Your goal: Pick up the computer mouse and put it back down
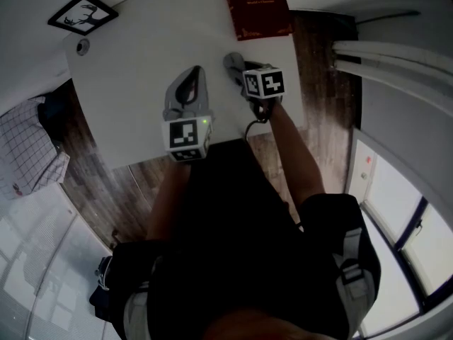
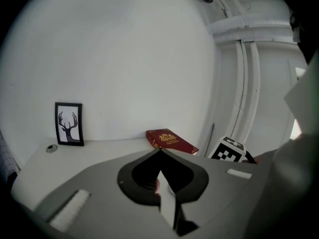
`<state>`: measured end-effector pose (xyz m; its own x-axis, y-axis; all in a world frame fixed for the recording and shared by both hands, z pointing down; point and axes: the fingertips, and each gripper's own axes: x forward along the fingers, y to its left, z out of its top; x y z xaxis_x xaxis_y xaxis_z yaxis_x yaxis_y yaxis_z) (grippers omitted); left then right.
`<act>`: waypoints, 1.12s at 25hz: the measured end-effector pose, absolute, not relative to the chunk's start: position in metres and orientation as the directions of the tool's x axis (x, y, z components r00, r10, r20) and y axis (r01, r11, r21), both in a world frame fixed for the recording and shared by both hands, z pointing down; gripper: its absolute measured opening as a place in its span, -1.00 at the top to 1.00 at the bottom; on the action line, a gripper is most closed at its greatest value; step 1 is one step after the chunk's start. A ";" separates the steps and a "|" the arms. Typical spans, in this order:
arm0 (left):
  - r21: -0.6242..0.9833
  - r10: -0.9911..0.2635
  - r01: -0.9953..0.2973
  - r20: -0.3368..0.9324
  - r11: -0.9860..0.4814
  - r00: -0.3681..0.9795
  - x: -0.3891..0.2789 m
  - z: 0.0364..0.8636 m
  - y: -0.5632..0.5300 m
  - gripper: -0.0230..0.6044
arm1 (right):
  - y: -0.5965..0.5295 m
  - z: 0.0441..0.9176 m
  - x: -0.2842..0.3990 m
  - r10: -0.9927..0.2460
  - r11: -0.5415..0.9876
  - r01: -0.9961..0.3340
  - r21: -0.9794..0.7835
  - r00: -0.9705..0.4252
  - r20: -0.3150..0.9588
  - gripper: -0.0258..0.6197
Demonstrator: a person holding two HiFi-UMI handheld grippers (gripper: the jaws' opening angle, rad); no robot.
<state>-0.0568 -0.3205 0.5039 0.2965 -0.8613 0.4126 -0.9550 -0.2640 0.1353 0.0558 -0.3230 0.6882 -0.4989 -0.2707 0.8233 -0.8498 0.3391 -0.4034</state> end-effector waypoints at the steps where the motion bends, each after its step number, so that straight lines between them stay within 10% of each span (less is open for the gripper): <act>1: 0.135 -0.861 -0.955 0.412 -0.264 0.297 -0.056 0.504 -0.320 0.93 | -0.324 0.688 0.058 -0.275 0.342 -0.852 -0.396 -0.493 0.825 0.17; 16: 0.125 -0.866 -0.949 0.388 -0.289 0.315 -0.042 0.489 -0.307 0.93 | -0.315 0.656 0.068 -0.355 0.381 -0.852 -0.359 -0.494 0.794 0.20; 28: 0.097 -0.878 -0.945 0.351 -0.313 0.327 -0.022 0.466 -0.272 0.93 | -0.286 0.567 0.066 -0.552 0.443 -0.822 -0.357 -0.564 0.614 0.82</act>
